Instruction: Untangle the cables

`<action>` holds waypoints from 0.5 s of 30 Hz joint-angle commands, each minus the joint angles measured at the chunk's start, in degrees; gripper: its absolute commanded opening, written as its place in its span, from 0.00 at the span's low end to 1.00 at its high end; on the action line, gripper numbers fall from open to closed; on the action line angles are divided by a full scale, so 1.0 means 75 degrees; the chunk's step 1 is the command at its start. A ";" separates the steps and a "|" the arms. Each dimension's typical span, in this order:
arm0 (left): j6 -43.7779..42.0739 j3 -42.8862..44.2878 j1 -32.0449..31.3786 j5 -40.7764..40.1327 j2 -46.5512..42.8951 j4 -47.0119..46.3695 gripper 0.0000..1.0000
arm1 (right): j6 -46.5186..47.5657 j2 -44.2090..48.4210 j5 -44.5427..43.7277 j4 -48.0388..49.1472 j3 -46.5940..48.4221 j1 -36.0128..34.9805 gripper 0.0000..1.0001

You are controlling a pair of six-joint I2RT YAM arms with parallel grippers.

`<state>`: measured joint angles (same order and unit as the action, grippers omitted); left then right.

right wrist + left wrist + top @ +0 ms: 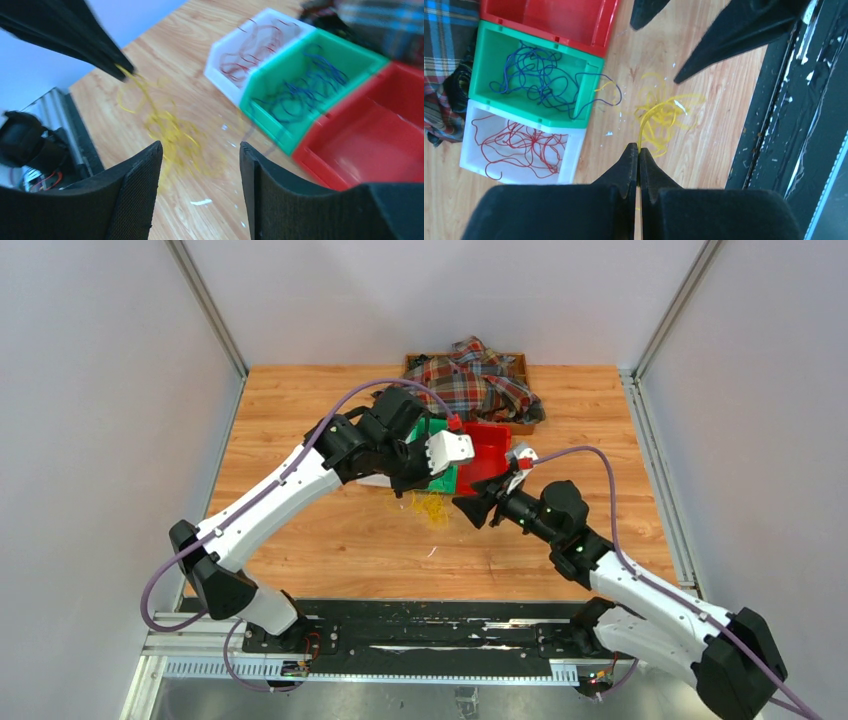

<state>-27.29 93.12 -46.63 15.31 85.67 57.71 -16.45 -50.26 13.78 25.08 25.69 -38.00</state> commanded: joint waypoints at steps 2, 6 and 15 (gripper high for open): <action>-0.0664 0.0231 0.0007 -0.0080 -0.0098 0.0750 0.01 | 0.0442 -0.0580 0.1445 0.1564 0.0796 -0.0566 0.58; -0.0715 0.0361 0.0007 -0.0046 -0.0151 0.0853 0.00 | 0.0522 -0.0850 0.1338 0.1763 0.1013 -0.1034 0.58; -0.0709 0.0773 0.0007 0.0635 -0.0288 0.1136 0.01 | 0.0697 -0.1250 0.0423 0.2130 0.1035 -0.1356 0.52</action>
<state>-31.77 96.16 -46.63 16.45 85.65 64.47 -13.06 -58.72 20.27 36.75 32.21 -47.00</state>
